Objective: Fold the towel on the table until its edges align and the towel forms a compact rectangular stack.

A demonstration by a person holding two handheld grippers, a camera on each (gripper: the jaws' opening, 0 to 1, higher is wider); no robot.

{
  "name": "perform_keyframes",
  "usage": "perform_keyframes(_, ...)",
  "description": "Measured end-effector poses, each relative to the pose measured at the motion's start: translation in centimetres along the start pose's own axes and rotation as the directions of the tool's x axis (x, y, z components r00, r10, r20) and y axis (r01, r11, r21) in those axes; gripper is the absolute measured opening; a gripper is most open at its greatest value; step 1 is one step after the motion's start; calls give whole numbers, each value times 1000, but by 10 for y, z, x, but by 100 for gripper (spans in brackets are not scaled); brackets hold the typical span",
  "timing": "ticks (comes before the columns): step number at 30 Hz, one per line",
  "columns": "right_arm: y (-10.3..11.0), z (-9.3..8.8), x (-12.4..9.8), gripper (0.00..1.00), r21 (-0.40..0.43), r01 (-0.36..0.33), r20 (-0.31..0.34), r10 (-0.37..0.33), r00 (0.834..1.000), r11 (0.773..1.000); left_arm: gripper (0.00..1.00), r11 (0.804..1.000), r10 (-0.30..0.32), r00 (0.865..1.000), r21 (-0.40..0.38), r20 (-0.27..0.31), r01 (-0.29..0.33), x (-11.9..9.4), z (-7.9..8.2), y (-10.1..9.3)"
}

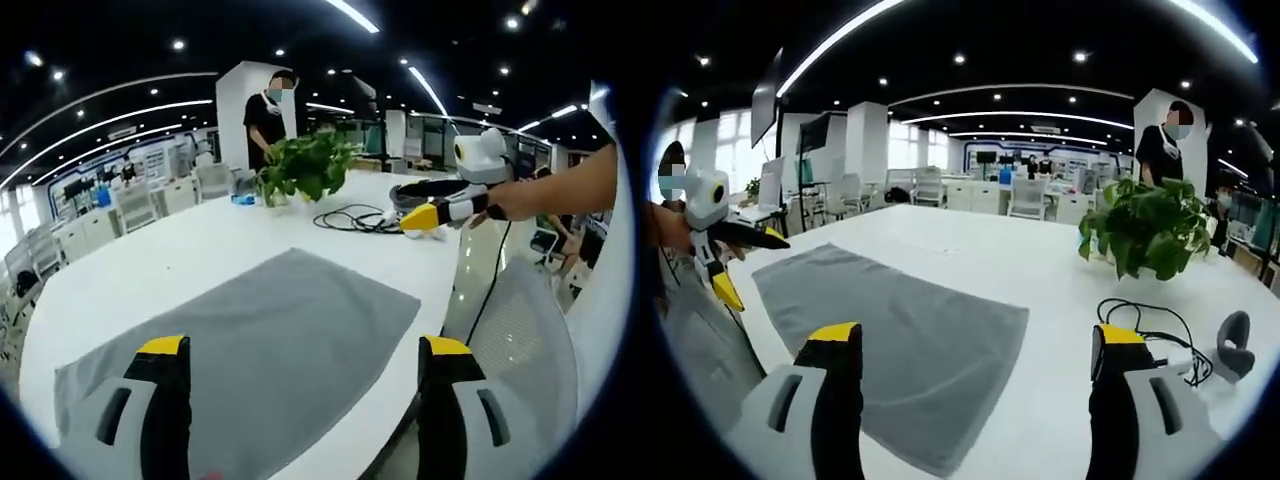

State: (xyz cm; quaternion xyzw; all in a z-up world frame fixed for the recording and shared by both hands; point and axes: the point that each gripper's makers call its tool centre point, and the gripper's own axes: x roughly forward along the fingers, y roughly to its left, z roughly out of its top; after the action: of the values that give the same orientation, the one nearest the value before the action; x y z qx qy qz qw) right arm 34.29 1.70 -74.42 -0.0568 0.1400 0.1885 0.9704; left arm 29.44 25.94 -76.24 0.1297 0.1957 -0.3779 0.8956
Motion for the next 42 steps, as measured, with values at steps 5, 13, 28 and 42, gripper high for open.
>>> perform_keyframes(5, -20, 11, 1, 95, 3, 24, 10, -24, 1000, 1000, 96, 998, -61, 998, 28, 15, 61, 16, 20, -17)
perform_keyframes(13, -33, 23, 16, 92, 12, 40, 23, -40, 999, 999, 93, 983, -160, 987, 95, 10, 159, 42, 45, -45)
perform_keyframes(28, -44, 29, 50, 77, 12, 20, -1, -20, 1000, 1000, 78, 937, -291, 957, 197, -15, 288, 83, 64, -95)
perform_keyframes(42, -44, 14, 81, 67, 42, -21, -74, 24, 997, 999, 60, 894, -358, 928, 249, -101, 372, 128, 40, -132)
